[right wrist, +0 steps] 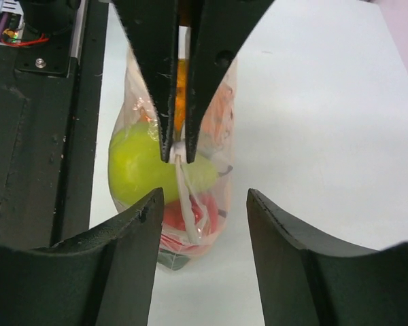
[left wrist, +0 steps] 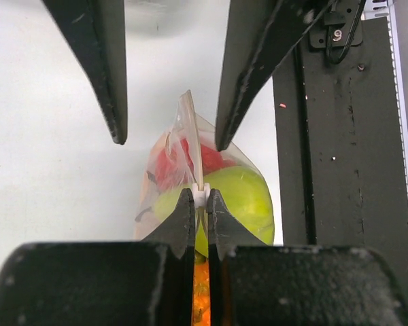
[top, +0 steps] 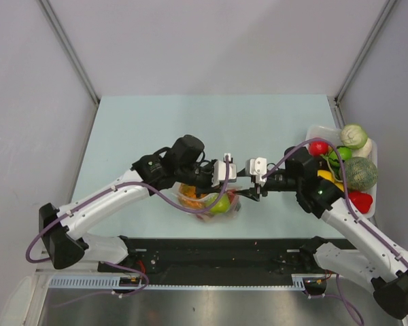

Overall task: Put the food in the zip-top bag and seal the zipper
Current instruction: Zip the zipper food storage bag at the center of the board, then place the zipper food storage bag at the center of the board, then reset both arms

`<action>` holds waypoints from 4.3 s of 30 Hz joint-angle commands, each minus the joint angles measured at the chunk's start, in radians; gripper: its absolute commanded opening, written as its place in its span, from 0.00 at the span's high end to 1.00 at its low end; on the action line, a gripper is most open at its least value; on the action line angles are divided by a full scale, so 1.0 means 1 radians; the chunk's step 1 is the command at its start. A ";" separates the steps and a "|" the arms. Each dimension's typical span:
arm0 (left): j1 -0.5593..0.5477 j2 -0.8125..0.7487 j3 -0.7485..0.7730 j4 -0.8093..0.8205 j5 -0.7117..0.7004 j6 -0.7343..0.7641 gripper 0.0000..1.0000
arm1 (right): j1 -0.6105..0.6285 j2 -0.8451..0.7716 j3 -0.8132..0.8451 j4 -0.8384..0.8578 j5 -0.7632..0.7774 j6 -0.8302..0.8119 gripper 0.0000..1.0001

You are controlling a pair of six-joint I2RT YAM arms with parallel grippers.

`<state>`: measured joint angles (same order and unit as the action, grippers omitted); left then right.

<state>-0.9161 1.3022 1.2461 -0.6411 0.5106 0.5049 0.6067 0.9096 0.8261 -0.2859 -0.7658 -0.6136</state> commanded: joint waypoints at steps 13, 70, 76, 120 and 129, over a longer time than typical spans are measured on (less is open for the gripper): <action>-0.007 -0.064 -0.023 0.112 0.072 -0.008 1.00 | 0.033 0.012 -0.021 0.050 -0.043 -0.005 0.68; 0.441 -0.294 -0.113 -0.131 -0.092 0.060 1.00 | -0.153 -0.016 -0.022 0.238 0.063 0.167 1.00; 0.456 -0.235 -0.073 -0.025 -0.170 -0.002 1.00 | -0.154 0.130 0.013 0.434 0.183 0.202 1.00; 0.677 0.230 0.441 -0.061 -0.179 -0.409 0.00 | -0.350 0.378 0.309 0.415 0.373 0.375 0.00; 0.697 0.023 0.198 -0.083 -0.201 -0.453 0.00 | -0.658 0.155 0.309 -0.033 0.220 0.526 0.00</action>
<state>-0.2375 1.3663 1.5299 -0.6769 0.3172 0.0948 0.0723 1.0924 1.1244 -0.0502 -0.4442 -0.1829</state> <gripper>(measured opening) 0.995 0.995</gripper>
